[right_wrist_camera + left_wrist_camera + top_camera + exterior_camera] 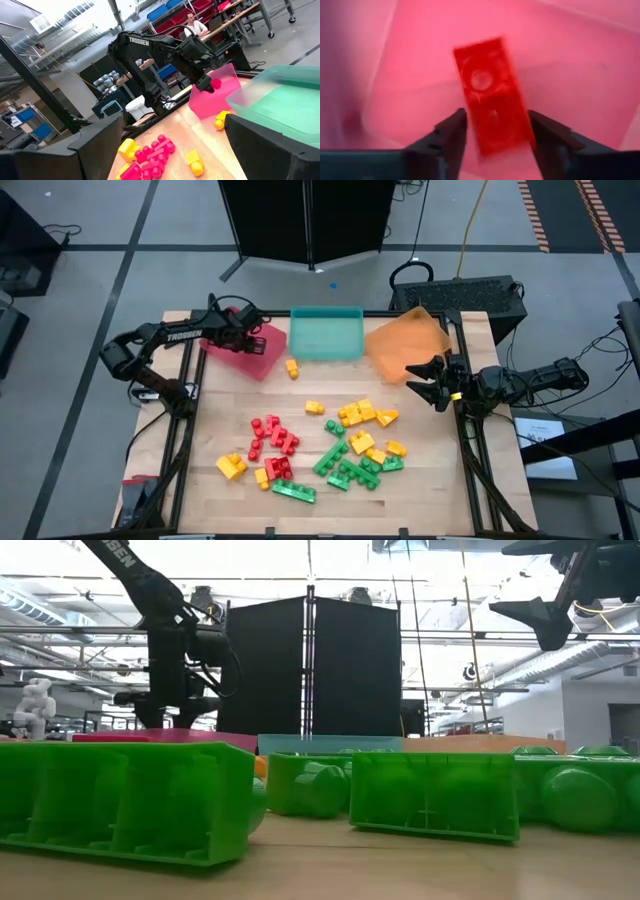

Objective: Sort blocks
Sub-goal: Put the red game piece into the red bin, then put the yellow game piece into the orange bin

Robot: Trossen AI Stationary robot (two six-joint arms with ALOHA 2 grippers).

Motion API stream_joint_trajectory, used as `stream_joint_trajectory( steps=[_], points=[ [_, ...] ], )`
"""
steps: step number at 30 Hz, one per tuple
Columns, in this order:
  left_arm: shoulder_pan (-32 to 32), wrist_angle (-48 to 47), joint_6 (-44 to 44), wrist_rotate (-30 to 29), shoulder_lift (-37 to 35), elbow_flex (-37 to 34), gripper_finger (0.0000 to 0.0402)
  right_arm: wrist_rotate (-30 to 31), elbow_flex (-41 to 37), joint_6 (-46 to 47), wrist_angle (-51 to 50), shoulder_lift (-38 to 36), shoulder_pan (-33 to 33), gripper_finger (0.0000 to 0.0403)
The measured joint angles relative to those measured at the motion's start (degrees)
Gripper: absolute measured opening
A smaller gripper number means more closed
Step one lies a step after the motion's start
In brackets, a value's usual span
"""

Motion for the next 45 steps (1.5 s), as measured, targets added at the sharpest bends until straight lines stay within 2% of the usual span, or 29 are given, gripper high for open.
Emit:
stream_joint_trajectory(
  steps=[3,6,11,18,22,26,30,39,45],
  points=[
    [0.0,-0.1,0.6,0.7,0.0,0.0,0.0265,0.0,0.0,0.0,0.0,0.0,0.0,0.0343],
    [0.0,0.0,0.6,1.1,0.0,0.0,0.0292,0.0,0.0,0.0,0.0,0.0,0.0,0.0343],
    [-0.7,-1.9,6.3,8.9,-0.9,3.3,0.0299,0.0,0.0,0.0,0.0,0.0,0.0,0.0343],
    [-5.3,-6.0,14.3,8.3,-7.2,13.6,0.0300,0.0,0.0,0.0,0.0,0.0,0.0,0.0343],
    [-10.8,-9.2,15.5,10.0,-11.0,18.3,0.0300,0.0,0.0,0.0,0.0,0.0,0.0,0.0343],
    [-20.6,-15.6,15.5,10.6,-14.0,20.2,0.0301,0.0,0.0,0.0,0.0,0.0,0.0,0.0343],
    [-34.0,-19.7,15.1,12.9,-15.8,20.1,0.0301,0.0,0.0,-0.1,0.0,0.0,0.0,0.0343],
    [-65.7,-19.7,2.6,13.6,-14.5,20.0,0.0301,0.0,0.0,0.0,0.0,0.0,0.0,0.0343],
    [-79.9,-19.7,-4.6,12.8,-10.4,20.0,0.0301,0.0,0.0,0.0,0.0,0.0,0.0,0.0343]
  ],
)
